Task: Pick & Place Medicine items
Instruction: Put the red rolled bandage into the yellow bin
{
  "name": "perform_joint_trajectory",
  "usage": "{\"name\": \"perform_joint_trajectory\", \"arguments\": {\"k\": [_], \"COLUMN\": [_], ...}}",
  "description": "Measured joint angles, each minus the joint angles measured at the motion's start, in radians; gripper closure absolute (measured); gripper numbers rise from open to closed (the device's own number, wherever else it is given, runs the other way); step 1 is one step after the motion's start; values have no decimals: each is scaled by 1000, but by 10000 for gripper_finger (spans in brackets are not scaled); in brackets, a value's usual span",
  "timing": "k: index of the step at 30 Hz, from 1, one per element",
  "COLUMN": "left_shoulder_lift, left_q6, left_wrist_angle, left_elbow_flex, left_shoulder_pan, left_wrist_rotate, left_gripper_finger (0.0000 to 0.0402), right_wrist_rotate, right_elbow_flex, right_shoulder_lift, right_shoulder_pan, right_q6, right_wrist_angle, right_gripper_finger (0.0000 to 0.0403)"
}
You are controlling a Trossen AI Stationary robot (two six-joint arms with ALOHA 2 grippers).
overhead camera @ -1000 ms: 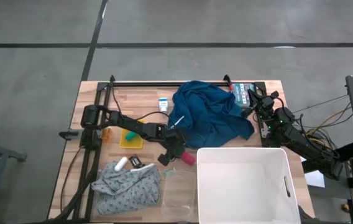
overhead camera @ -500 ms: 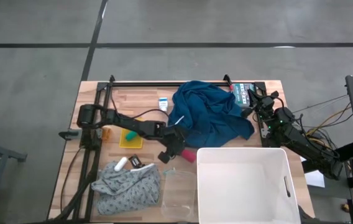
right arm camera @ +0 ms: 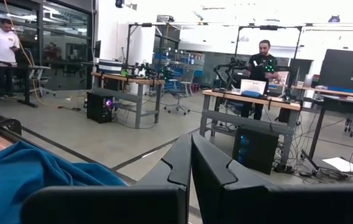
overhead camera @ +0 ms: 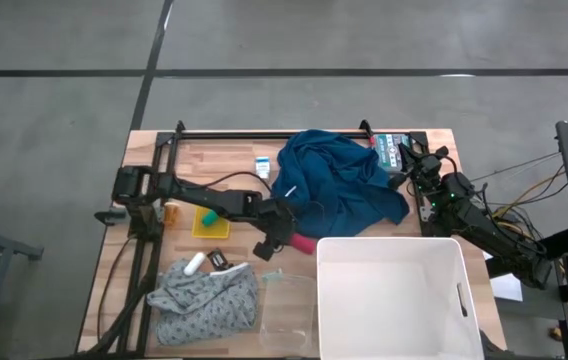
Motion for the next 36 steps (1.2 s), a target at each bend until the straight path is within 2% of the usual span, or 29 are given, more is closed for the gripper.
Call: {"name": "perform_joint_trajectory", "arguments": {"k": [10, 22, 36], "left_shoulder_lift": [-17, -40, -103], "left_q6": [-128, -365, -627], "left_wrist_angle": [-85, -267, -426], "left_elbow_flex": [-1, -1, -2], "left_shoulder_pan": [0, 0, -6], "left_wrist_rotate": [-87, -221, -317], "left_gripper_finger": [229, 228, 227], "right_wrist_rotate": [0, 0, 0], "right_elbow_flex": [0, 0, 0], "right_shoulder_lift": [0, 0, 0], "right_shoulder_pan": [0, 0, 0], "right_q6": [0, 0, 0], "right_wrist_angle": [0, 0, 0], "right_gripper_finger": [394, 394, 394]}}
